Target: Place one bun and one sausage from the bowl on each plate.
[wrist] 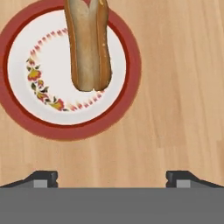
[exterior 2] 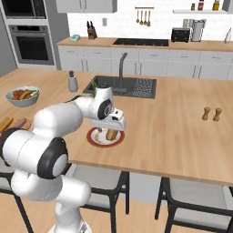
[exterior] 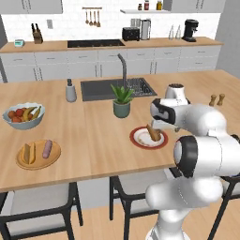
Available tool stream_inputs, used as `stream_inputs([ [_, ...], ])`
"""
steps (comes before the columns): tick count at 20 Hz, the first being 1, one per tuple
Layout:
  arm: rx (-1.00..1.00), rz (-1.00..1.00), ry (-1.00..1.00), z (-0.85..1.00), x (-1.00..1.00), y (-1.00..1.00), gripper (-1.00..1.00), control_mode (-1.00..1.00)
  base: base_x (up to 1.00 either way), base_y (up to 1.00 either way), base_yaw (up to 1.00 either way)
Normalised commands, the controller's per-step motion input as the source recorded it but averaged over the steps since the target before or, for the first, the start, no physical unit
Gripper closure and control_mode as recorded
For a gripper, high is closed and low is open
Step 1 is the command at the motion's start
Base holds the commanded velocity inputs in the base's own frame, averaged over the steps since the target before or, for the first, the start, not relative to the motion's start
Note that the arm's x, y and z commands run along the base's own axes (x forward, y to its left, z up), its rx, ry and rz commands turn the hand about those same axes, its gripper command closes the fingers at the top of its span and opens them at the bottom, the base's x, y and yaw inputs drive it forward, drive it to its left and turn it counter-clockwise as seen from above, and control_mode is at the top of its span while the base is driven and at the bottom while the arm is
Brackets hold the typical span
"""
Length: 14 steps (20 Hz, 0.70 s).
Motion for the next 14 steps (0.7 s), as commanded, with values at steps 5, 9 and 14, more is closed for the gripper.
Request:
stream_inputs([
  [5,0.00,0.00,-0.02,0.57,-0.77,0.09,-1.00,-1.00,0.00,0.00,0.00],
  [9,0.00,0.00,-0.04,0.78,-0.51,0.26,-1.00,-1.00,0.00,0.00,0.00],
  [14,0.00,0.00,-0.01,0.57,-0.66,0.37,-1.00,-1.00,0.00,0.00,0.00],
])
